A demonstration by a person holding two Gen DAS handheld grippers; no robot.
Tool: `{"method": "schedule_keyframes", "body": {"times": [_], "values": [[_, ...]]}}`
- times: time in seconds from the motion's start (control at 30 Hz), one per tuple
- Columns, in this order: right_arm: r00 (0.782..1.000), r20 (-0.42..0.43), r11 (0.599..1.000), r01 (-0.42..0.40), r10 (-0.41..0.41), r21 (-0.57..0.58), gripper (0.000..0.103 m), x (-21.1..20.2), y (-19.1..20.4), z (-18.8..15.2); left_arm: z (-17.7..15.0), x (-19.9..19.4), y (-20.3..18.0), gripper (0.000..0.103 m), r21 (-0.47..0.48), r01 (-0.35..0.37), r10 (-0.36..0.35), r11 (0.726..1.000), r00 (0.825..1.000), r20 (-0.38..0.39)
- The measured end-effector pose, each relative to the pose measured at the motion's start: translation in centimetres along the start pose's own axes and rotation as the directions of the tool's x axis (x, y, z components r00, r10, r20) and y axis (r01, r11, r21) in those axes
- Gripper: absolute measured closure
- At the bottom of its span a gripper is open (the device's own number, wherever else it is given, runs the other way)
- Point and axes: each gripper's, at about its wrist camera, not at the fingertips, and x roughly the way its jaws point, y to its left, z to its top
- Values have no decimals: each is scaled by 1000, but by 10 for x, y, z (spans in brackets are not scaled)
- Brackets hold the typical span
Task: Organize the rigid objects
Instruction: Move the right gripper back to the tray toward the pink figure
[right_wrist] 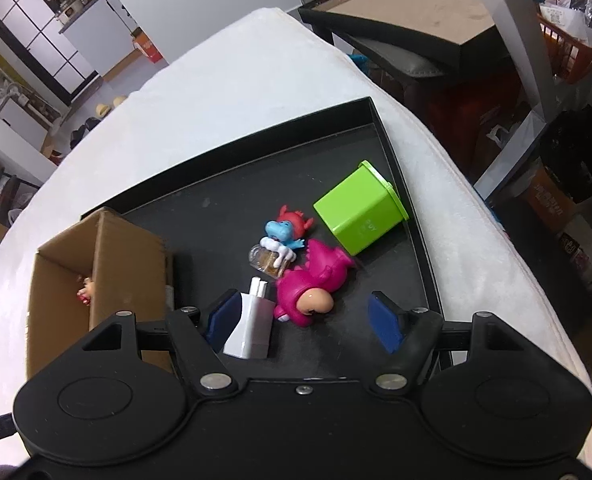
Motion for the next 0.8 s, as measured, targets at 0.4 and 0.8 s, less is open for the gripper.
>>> {"method": "schedule_keyframes", "body": {"times": [0.4, 0.8], "values": [[998, -51, 996, 50, -46, 77, 42, 43, -2, 5, 2, 5, -4, 90, 16, -24, 24, 1000, 1000, -2], [987, -141, 997, 74, -74, -5, 62, 36, 5, -13, 0, 1, -4, 90, 20, -24, 24, 999, 1000, 9]]}}
